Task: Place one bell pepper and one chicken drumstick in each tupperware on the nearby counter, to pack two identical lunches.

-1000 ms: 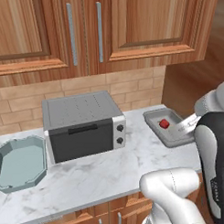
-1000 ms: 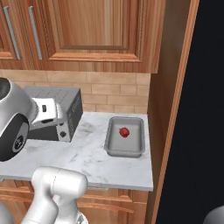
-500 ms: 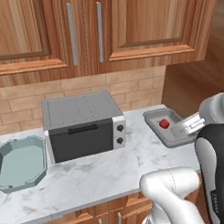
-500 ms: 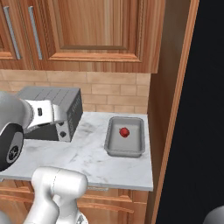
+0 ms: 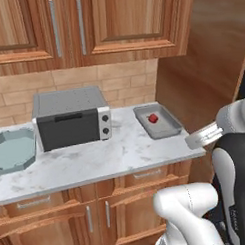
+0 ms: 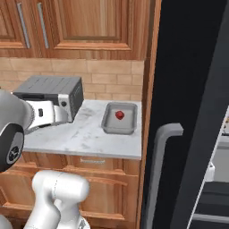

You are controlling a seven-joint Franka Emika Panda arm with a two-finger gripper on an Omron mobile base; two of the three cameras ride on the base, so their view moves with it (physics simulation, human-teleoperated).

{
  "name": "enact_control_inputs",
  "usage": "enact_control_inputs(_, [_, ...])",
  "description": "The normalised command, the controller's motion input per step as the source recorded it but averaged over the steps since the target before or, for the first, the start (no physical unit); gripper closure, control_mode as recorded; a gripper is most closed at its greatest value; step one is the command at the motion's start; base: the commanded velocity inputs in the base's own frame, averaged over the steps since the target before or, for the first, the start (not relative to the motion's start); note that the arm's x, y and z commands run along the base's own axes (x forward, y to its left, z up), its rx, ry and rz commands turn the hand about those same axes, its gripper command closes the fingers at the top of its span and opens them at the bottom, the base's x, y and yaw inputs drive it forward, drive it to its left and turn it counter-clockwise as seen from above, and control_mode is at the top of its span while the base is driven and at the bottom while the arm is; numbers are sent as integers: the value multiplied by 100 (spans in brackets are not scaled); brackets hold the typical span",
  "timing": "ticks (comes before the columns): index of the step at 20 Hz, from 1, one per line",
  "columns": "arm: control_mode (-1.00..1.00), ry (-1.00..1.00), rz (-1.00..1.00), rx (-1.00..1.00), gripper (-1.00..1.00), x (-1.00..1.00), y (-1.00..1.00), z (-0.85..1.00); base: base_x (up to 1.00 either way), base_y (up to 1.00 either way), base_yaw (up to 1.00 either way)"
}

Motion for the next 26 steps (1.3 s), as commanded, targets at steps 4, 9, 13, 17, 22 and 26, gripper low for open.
enact_control_inputs(4, [100,0,0,0,-100,0,0,0,-100,-84,7])
enact_control_inputs(9, [100,0,0,0,-100,0,0,0,-100,-88,5])
enact_control_inputs(13, [100,0,0,0,-100,0,0,0,-80,-100,0])
enact_control_inputs(17, [100,0,0,0,-100,0,0,0,-21,-100,0])
enact_control_inputs(22, [100,0,0,0,-100,0,0,0,0,-100,0])
enact_control_inputs(26, [100,0,0,0,-100,0,0,0,24,-87,0])
